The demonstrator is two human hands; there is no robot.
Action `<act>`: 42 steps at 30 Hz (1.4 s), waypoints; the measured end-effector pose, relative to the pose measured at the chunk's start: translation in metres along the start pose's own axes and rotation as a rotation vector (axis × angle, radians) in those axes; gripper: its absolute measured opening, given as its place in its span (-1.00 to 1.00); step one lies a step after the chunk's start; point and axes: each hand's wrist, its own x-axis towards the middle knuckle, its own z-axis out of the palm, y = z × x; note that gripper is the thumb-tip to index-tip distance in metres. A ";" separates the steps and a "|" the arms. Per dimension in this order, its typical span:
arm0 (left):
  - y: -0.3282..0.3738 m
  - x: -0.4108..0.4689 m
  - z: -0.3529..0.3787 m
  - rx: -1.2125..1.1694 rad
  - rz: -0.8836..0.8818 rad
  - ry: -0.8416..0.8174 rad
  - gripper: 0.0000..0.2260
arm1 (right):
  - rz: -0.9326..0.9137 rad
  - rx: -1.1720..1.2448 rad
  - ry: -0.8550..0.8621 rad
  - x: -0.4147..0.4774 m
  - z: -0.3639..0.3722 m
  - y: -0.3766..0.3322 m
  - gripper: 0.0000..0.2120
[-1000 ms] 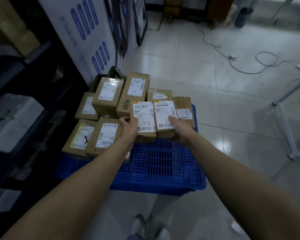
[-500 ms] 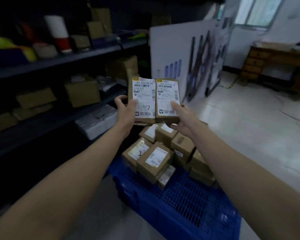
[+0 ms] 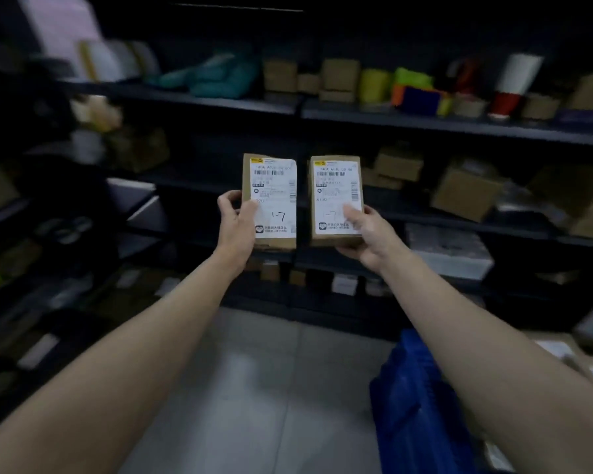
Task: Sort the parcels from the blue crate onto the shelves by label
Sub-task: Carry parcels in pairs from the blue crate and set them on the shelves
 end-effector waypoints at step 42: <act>0.065 -0.246 -0.786 0.118 0.103 1.701 -0.76 | 0.399 -0.633 -1.582 -0.246 0.885 0.342 -0.80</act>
